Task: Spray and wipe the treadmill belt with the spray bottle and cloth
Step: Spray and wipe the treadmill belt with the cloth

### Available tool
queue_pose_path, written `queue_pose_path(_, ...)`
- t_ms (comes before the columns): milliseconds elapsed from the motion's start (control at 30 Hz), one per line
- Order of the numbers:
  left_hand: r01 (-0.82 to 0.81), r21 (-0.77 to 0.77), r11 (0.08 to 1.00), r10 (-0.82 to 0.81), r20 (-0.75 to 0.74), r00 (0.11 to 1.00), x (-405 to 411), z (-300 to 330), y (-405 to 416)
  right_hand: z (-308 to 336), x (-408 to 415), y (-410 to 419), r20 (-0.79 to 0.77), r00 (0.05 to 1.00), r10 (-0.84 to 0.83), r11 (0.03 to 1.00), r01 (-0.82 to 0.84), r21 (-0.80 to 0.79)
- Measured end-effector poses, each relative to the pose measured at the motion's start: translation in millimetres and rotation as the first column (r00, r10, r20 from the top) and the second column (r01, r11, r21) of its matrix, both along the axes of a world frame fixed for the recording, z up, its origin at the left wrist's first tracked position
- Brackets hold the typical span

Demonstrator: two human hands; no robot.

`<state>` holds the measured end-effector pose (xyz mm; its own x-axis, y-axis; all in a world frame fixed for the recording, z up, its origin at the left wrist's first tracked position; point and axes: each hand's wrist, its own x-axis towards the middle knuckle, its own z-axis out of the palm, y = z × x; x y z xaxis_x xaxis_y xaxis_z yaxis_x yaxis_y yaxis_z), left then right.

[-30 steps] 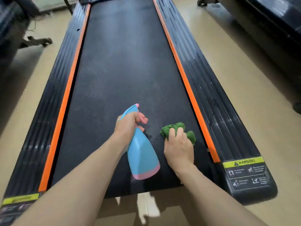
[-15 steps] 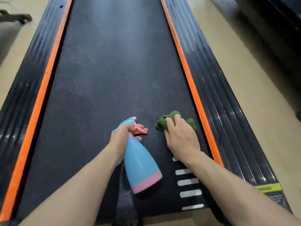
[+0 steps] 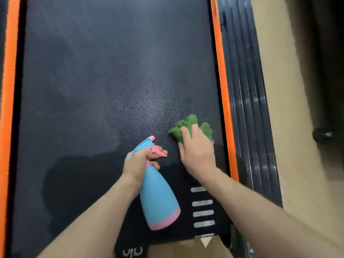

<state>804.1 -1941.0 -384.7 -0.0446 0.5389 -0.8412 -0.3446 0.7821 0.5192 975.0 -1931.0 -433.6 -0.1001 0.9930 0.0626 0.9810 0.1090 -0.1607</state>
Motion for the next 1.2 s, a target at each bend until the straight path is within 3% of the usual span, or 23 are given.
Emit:
queue_pose_path(100,0.012,-0.065,0.998,-0.011,0.015,1.0,-2.8,1.5,2.9,-3.9,7.5,-40.0,-0.029,0.989,0.143,0.989,-0.143,-0.022)
queue_pose_path(233,0.019,-0.139,0.99,-0.023,-0.027,0.999,-1.9,0.9,6.8,-6.3,36.1,14.6,0.015,0.912,0.41,0.912,-0.41,0.014)
queue_pose_path(367,-0.008,-0.161,0.987,-0.003,-0.065,0.998,4.9,8.2,15.4,-6.3,56.4,154.6,0.062,0.873,0.484,0.868,-0.488,0.09)
queue_pose_path(467,-0.058,-0.137,0.989,0.048,-0.075,0.996,7.2,4.5,20.2,2.5,45.2,227.5,0.06,0.898,0.435,0.895,-0.439,0.076)
queue_pose_path(633,-0.088,-0.17,0.982,0.073,-0.093,0.993,10.5,3.3,23.7,11.5,46.7,197.3,0.001,0.905,0.425,0.905,-0.425,0.002)
queue_pose_path(700,-0.054,-0.169,0.984,0.035,-0.117,0.993,11.0,6.0,23.9,13.3,56.0,152.3,-0.021,0.823,0.568,0.822,-0.568,-0.026)
queue_pose_path(800,-0.055,-0.167,0.984,0.032,-0.137,0.99,9.6,2.3,18.7,9.8,70.8,101.1,-0.049,0.598,0.8,0.595,-0.801,-0.064)
queue_pose_path(900,-0.088,-0.142,0.986,0.071,-0.117,0.991,10.6,-0.8,18.5,4.6,74.1,140.1,-0.023,0.329,0.944,0.327,-0.943,-0.055)
queue_pose_path(933,-0.085,-0.134,0.987,0.07,-0.114,0.991,11.1,-1.8,18.2,4.9,72.9,159.9,0.03,0.287,0.958,0.288,-0.956,-0.055)
queue_pose_path(967,-0.082,-0.117,0.99,0.069,-0.112,0.991,11.5,-1.8,17.2,5.5,69.8,177.5,0.067,0.31,0.948,0.313,-0.948,-0.05)
queue_pose_path(1067,-0.091,-0.078,0.993,0.079,-0.146,0.986,12.4,-2.9,11.7,6.3,56.2,193.6,0.085,0.526,0.846,0.53,-0.848,-0.021)
queue_pose_path(1200,-0.118,-0.037,0.992,0.109,-0.175,0.979,18.5,-0.9,12.2,-1.8,56.0,188.1,0.096,0.531,0.842,0.534,-0.846,0.002)
